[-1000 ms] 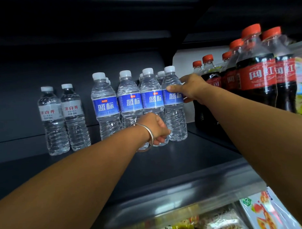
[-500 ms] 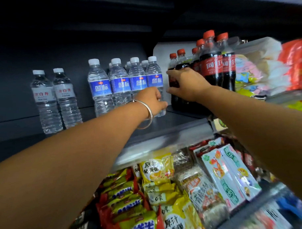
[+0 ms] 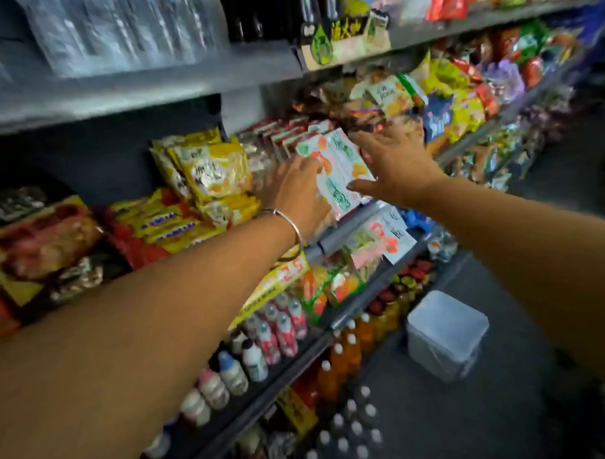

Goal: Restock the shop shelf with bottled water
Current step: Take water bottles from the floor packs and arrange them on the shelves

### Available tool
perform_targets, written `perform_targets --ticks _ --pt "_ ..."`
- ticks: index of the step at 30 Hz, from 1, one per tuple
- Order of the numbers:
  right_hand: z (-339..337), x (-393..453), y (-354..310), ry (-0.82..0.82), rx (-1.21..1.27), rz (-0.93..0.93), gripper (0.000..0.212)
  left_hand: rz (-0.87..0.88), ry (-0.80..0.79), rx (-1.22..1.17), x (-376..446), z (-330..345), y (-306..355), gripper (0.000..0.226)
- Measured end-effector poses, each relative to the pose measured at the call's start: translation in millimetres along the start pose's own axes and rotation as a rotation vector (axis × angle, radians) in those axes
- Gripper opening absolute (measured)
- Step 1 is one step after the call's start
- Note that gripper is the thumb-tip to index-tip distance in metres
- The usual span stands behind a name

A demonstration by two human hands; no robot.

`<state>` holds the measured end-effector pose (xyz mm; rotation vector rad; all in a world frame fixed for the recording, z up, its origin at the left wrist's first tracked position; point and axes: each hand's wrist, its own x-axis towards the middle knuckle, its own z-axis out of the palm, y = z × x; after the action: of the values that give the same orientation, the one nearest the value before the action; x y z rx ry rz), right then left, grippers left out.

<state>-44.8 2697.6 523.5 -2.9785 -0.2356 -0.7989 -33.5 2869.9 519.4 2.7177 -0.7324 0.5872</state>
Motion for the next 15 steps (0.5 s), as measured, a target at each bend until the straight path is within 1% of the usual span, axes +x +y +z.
perform_targets --ticks 5,10,12,15 --pt "107 -83 17 -0.211 0.034 0.069 0.075 0.021 -0.213 0.009 -56 117 -2 0.049" --pt "240 -163 22 -0.403 0.099 0.147 0.074 0.011 -0.377 -0.014 -121 249 -20 0.045" --pt "295 -194 22 -0.486 0.126 0.18 0.072 -0.025 -0.461 -0.031 -149 304 -30 0.042" --pt "378 -241 22 -0.61 0.172 0.234 0.068 -0.027 -0.571 -0.033 -191 390 -47 0.044"
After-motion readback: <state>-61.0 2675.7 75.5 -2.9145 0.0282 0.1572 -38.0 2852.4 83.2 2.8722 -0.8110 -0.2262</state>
